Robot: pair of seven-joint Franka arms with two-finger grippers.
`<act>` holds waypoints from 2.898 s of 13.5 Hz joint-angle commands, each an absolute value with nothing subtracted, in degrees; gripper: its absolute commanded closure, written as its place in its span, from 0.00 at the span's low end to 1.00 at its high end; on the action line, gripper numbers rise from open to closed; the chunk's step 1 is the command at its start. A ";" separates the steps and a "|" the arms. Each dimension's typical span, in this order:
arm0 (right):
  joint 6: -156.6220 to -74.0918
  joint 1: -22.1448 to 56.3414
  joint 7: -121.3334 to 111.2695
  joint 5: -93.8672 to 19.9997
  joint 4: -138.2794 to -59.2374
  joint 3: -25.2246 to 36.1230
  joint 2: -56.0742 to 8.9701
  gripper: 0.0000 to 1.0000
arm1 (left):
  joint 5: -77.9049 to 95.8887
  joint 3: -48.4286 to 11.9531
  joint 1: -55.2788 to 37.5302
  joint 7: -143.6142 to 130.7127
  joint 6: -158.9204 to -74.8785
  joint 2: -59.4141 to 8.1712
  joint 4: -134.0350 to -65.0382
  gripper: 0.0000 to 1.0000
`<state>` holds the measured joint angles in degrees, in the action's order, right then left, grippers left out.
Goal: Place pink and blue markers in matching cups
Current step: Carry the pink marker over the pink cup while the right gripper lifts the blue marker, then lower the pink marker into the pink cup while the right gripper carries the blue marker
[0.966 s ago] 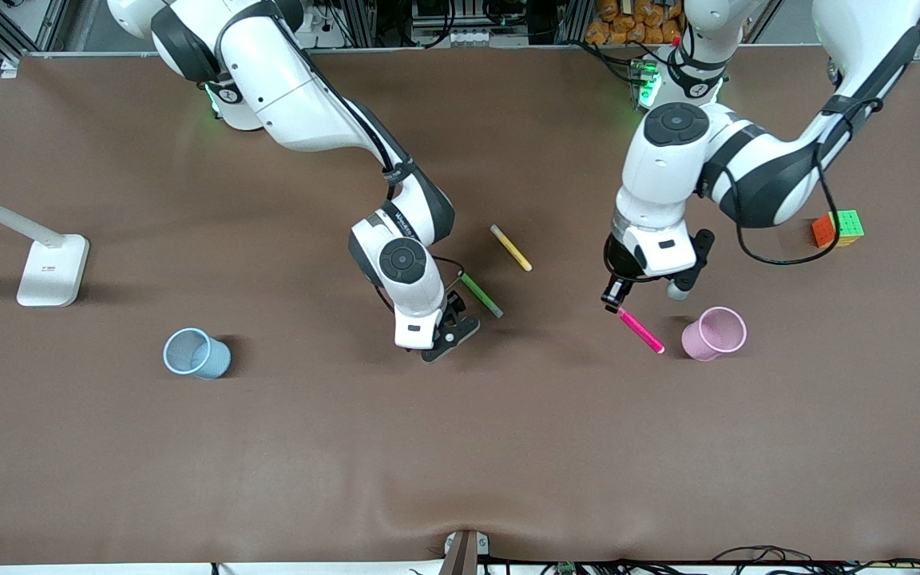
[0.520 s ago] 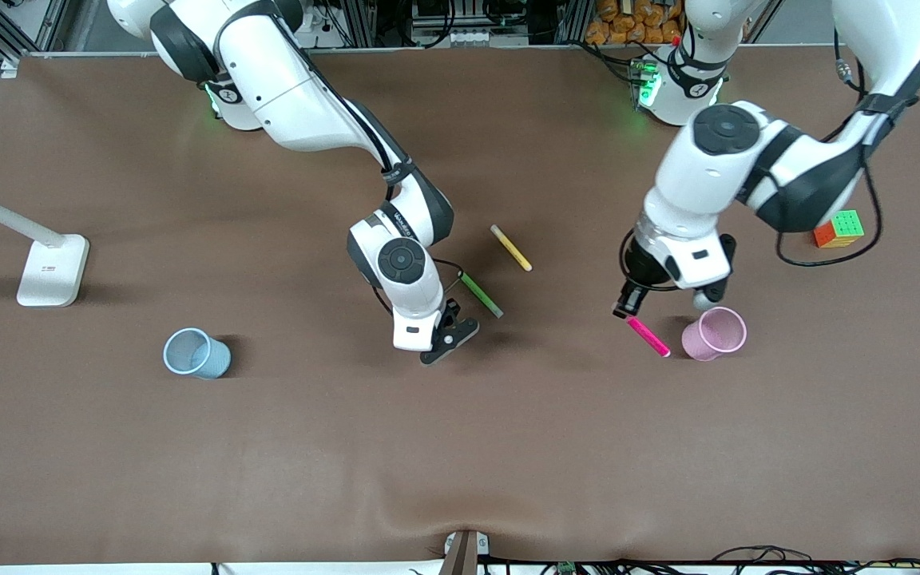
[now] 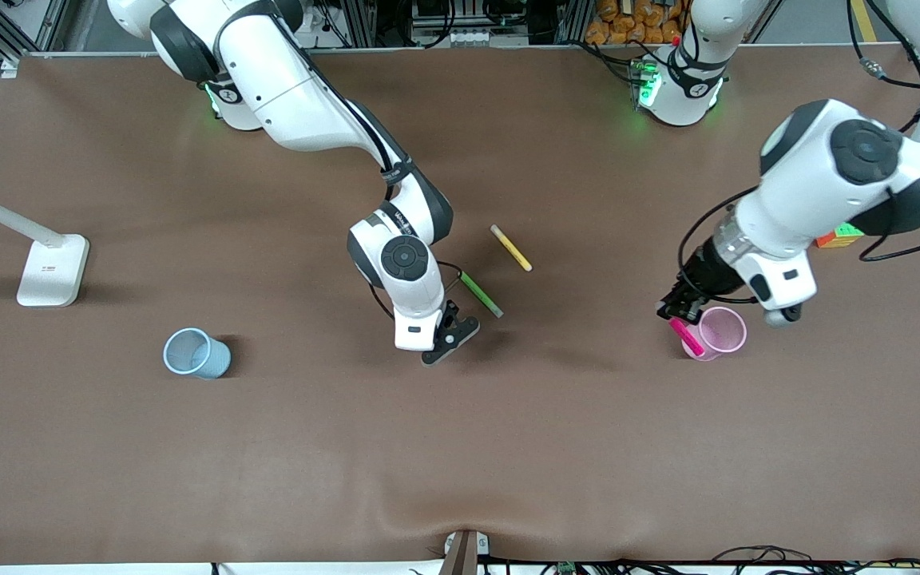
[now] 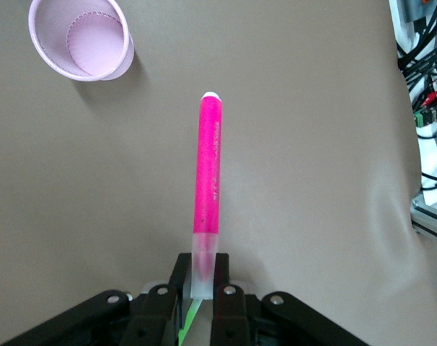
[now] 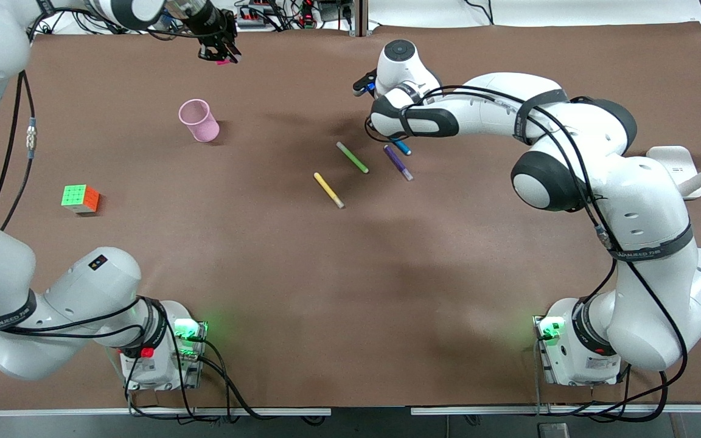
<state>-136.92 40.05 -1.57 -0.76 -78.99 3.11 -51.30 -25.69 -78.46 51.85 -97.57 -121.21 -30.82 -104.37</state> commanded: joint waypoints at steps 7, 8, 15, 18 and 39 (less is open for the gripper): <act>-140.45 36.57 -3.50 0.36 -78.22 2.64 -48.70 1.00 | -13.82 -79.10 60.10 -85.01 -115.94 -32.52 -103.53 1.00; -140.10 35.52 -5.17 0.00 -78.22 2.55 -48.00 1.00 | -11.80 -79.19 61.07 -83.60 -115.32 -32.52 -103.54 1.00; -134.66 27.53 -14.13 -0.26 -78.22 2.20 -41.23 1.00 | 0.16 -76.56 66.27 -70.77 -109.87 -35.15 -104.41 1.00; -133.95 22.69 -20.81 -0.44 -78.31 2.11 -38.85 1.00 | 4.82 -72.87 66.27 -64.71 -108.90 -35.60 -104.59 1.00; -130.69 10.55 -74.58 -20.46 -93.14 0.79 -24.01 1.00 | 17.92 -57.57 62.76 -57.39 -108.02 -42.28 -103.54 1.00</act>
